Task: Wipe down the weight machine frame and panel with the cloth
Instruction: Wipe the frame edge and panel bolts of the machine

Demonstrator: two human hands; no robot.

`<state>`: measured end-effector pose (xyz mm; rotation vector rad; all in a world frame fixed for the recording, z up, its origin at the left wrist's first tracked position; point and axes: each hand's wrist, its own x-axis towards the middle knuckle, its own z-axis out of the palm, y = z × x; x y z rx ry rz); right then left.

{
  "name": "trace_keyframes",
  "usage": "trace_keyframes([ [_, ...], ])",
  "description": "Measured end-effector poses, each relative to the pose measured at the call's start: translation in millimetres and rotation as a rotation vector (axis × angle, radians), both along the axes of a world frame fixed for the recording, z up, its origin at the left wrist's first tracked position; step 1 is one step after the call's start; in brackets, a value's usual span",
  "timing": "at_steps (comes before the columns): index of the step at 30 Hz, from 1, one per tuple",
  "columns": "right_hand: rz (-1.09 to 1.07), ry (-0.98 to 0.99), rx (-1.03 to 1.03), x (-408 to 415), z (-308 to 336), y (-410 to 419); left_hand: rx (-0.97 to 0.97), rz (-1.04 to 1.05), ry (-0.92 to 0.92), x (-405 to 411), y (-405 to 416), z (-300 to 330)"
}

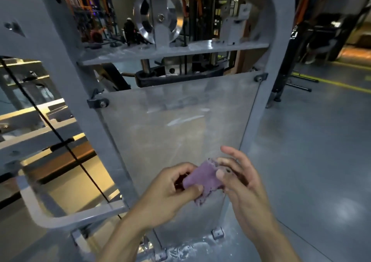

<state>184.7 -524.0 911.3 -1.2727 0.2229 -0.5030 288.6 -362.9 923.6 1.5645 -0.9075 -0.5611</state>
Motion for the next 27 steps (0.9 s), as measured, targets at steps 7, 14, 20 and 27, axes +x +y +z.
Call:
trace_keyframes([
  [7,-0.028,0.005,0.103,21.3,7.7,-47.7,-0.109,0.123,-0.001,16.9,-78.9,4.5],
  [14,-0.187,-0.084,0.033,51.0,6.7,-115.3,-0.157,0.267,0.011,26.7,-148.6,5.7],
  [20,-0.358,-0.094,-0.232,69.1,26.5,-186.5,-0.181,0.442,-0.044,36.1,-176.0,6.9],
  [27,-0.611,-0.157,-0.674,90.4,63.3,-232.2,-0.262,0.454,-0.098,43.2,-188.3,19.1],
])
